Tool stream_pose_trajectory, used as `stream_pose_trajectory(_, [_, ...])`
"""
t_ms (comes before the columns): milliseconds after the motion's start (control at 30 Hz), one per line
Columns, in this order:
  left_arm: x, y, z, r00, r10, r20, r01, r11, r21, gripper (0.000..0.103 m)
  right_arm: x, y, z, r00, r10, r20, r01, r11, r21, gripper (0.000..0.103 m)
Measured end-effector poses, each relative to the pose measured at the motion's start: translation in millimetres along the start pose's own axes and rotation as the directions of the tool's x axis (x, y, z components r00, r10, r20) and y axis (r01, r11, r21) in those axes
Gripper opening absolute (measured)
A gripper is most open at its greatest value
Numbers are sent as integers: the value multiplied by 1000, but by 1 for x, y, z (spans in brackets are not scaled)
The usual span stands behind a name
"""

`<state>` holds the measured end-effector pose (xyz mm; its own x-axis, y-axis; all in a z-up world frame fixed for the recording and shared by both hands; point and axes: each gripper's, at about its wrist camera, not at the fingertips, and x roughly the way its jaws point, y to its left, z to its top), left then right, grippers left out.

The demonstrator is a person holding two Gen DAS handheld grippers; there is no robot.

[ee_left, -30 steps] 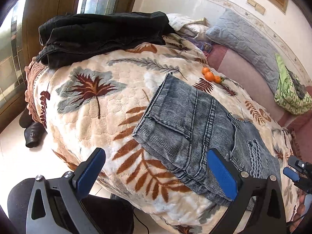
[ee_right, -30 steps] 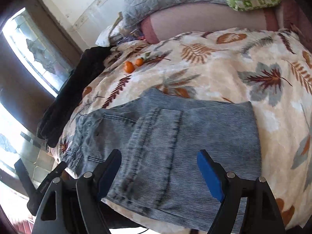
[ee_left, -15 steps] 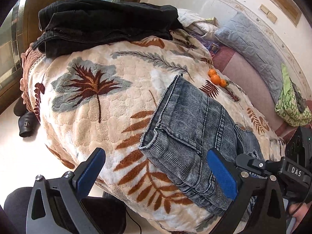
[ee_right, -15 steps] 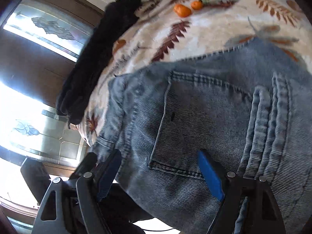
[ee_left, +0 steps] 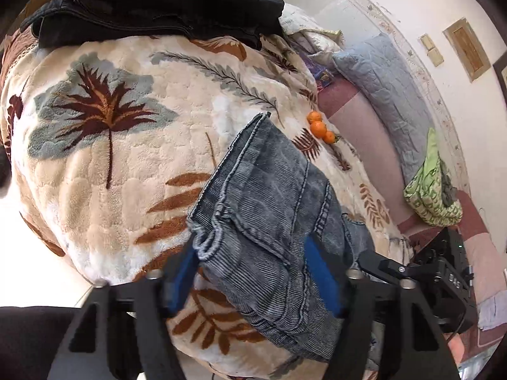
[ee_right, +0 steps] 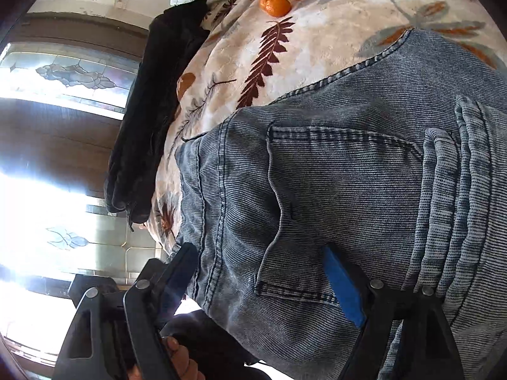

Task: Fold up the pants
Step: 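Grasp the folded jeans edge with the left tool and lift it, then fold the held jeans over onto itself with the left tool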

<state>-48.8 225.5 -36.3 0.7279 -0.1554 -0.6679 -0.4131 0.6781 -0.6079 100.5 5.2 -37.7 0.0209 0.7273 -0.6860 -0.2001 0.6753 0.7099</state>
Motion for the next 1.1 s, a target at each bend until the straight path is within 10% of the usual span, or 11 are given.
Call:
stream_pose_trajectory(367, [10,19,11,994,-91,-64,82,987,-140,14,-5,-14,-3,998,57,11,-57,998,17,83])
stream_pose_trajectory(600, [-23,-53,7,997,-33,66,22,987,159,11,-20,-20,-7,993,113,35,-114,993,31,83])
stream_pose_trajectory(833, [-51,-166,-29,984,-115,139,30,864,502,11,-110,-41,-11,952,199,231,-211,977,30,83])
stream_pose_trajectory(1100, [-35,-263,-120,978,-208,11,134,666,734,11,-251,-130,-41,846,69,529,-161,978,130,82])
